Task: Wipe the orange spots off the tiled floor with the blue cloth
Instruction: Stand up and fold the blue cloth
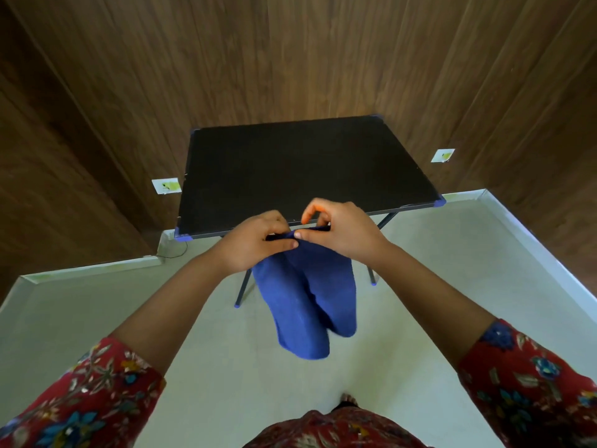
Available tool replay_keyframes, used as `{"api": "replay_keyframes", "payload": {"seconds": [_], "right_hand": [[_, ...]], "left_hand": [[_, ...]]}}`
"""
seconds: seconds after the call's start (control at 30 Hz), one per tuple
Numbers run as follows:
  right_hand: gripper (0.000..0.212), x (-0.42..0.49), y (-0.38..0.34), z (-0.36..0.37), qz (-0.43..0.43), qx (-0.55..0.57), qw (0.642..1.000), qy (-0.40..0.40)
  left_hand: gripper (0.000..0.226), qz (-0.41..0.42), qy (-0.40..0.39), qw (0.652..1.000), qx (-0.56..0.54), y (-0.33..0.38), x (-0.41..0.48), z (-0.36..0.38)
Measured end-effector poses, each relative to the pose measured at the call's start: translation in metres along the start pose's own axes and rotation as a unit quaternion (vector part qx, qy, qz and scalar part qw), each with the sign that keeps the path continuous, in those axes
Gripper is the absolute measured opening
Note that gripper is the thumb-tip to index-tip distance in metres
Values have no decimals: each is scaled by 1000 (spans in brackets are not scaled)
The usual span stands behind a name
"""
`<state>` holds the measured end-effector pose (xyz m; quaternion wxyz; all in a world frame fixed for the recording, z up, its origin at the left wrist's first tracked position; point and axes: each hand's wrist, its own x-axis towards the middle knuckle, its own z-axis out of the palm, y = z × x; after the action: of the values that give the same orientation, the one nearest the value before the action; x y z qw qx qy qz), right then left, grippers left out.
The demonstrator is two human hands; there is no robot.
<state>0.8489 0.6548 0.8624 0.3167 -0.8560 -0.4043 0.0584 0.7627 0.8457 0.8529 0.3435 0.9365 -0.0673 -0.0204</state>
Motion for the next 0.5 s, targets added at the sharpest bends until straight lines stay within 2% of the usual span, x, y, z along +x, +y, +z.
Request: {"api": "replay_keyframes", "payload": {"seconds": [0.1, 0.17, 0.27, 0.33, 0.4, 0.47, 0.5], "right_hand": [[31, -3, 12, -9, -8, -94, 995, -17], [38, -6, 18, -11, -31, -113, 993, 5], [39, -13, 24, -13, 7, -114, 993, 12], [37, -17, 28, -13, 40, -215, 976, 10], [38, -17, 31, -11, 52, -311, 948, 27], [40, -18, 29, -10, 55, -332, 941, 42], [41, -18, 28, -9, 71, -295, 952, 44]], "left_hand": [[12, -2, -30, 1000, 10, 1, 0, 3], [9, -18, -33, 997, 63, -4, 0, 5], [22, -75, -12, 984, 162, -13, -2, 7], [18, -115, 22, 992, 48, -15, -4, 8], [19, -144, 70, 982, -95, -8, -4, 12], [24, -159, 126, 967, -153, -2, -2, 18], [25, -165, 150, 962, -157, 3, -1, 21]]}}
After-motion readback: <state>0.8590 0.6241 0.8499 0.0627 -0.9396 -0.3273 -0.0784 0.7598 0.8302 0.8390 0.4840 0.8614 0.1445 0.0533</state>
